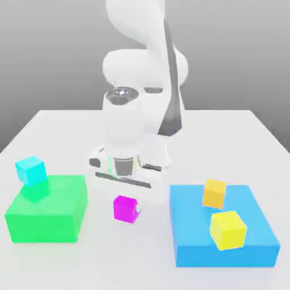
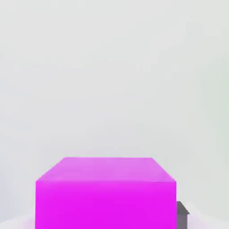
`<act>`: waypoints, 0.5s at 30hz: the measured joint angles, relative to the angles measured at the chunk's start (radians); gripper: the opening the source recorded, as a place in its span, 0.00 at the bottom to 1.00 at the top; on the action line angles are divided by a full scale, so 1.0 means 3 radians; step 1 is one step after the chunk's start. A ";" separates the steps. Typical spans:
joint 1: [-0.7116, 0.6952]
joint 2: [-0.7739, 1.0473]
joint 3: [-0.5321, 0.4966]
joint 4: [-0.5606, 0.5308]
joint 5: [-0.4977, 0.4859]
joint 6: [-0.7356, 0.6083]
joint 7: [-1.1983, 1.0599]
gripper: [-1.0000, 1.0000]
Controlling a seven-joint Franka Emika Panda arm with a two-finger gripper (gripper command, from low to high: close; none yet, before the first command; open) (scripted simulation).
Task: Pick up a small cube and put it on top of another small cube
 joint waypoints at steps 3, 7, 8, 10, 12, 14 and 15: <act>-0.0311 -0.0261 -0.0160 0.0152 -0.0086 -0.0405 0.0249 0.00; -0.0839 -0.0568 -0.0408 0.0423 -0.0215 -0.0974 0.0648 0.00; -0.0974 -0.0644 -0.0471 0.0492 -0.0245 -0.1116 0.0747 0.00; -0.1247 -0.0792 -0.0595 0.0631 -0.0307 -0.1402 0.0946 0.00; -0.1520 -0.0937 -0.0720 0.0768 -0.0368 -0.1681 0.1145 0.00; -0.1693 -0.0958 -0.0814 0.0833 -0.0399 -0.1768 0.1266 0.00; -0.1717 -0.0889 -0.0838 0.0820 -0.0393 -0.1687 0.1278 0.00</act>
